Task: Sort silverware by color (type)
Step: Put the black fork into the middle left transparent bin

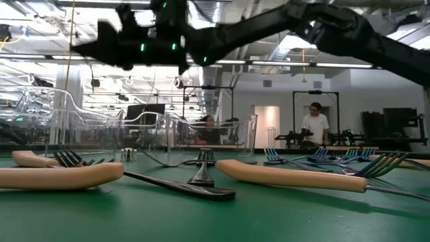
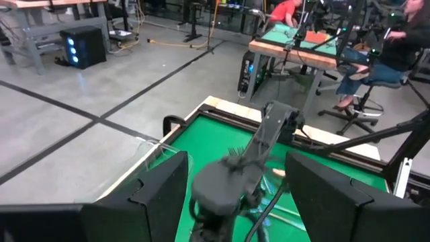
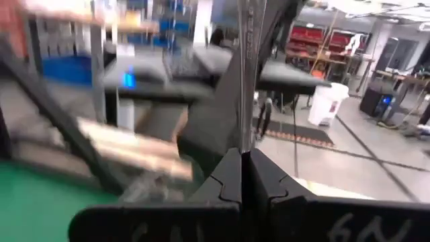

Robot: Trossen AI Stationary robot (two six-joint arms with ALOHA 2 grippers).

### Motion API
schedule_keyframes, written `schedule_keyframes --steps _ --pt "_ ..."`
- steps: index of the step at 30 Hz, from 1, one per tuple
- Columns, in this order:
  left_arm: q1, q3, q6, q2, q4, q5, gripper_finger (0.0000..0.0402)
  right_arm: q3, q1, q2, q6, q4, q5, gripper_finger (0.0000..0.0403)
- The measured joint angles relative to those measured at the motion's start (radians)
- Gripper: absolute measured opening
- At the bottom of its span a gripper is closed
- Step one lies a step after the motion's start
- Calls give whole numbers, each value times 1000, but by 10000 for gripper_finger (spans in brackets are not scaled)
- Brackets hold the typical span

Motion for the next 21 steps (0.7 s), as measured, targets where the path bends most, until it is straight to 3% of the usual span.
schedule_keyframes --steps 5,13,17,21 --pt "0 0 0 -2 1 -2 234 3 5 12 -215 17 11 16" --pt "0 0 4 -1 -5 -2 234 0 3 30 -343 9 18 16" --pt "0 0 8 -1 -18 -2 234 2 3 44 -461 -12 74 16" --pt "0 0 5 0 -22 -3 234 0 3 62 -477 -1 72 16"
